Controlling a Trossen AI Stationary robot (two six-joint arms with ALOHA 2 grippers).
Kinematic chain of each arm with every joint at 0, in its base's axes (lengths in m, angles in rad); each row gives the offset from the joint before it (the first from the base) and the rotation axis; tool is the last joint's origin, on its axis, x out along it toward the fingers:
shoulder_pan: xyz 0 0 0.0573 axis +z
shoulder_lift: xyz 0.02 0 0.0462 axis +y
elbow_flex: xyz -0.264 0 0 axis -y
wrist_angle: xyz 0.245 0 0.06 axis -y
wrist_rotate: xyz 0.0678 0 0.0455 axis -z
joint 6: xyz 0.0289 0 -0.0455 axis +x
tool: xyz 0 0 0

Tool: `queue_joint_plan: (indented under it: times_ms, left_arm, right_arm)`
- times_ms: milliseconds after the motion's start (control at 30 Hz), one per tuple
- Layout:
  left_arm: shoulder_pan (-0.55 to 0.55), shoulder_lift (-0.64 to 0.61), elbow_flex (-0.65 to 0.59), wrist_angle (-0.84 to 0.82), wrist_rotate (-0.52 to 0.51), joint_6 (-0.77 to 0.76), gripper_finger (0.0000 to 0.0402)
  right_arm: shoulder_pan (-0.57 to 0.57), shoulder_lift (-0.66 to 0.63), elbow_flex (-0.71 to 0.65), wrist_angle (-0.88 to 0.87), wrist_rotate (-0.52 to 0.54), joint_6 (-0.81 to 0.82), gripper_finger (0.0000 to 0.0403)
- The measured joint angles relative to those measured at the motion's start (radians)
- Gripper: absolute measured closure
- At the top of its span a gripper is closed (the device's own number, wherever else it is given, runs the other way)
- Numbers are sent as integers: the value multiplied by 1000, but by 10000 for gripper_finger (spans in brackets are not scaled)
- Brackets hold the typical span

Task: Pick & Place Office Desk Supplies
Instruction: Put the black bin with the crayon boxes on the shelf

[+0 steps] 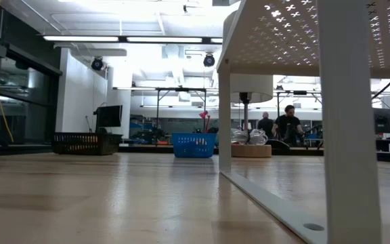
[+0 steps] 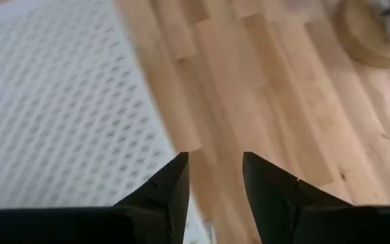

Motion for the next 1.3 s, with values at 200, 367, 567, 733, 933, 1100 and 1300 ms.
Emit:
queue_joint_plan:
  times_ms: [200, 367, 567, 733, 933, 1100, 1300]
  left_arm:
    - [0, 0, 0, 0, 0, 0, 247]
    - [0, 0, 0, 0, 0, 0, 247]
    - [0, 0, 0, 0, 0, 0, 247]
    - [0, 0, 0, -1, 0, 0, 247]
    - [0, 0, 0, -28, -1, -16, 247]
    - [0, 0, 0, -48, -5, -63, 247]
    - [11, 0, 0, -50, -50, -157, 247]
  right_arm:
    - [-166, 0, 0, 16, -1, -40, 276]
    - [-298, 0, 0, 69, -7, -93, 276]
    - [-432, 0, 0, 136, -11, -161, 276]
    - [-526, 0, 0, 166, -12, -188, 276]
    - [-621, 0, 0, 166, -47, -187, 276]
    - [-660, 0, 0, 166, -67, -185, 277]
    - [-666, 0, 0, 171, -66, -184, 277]
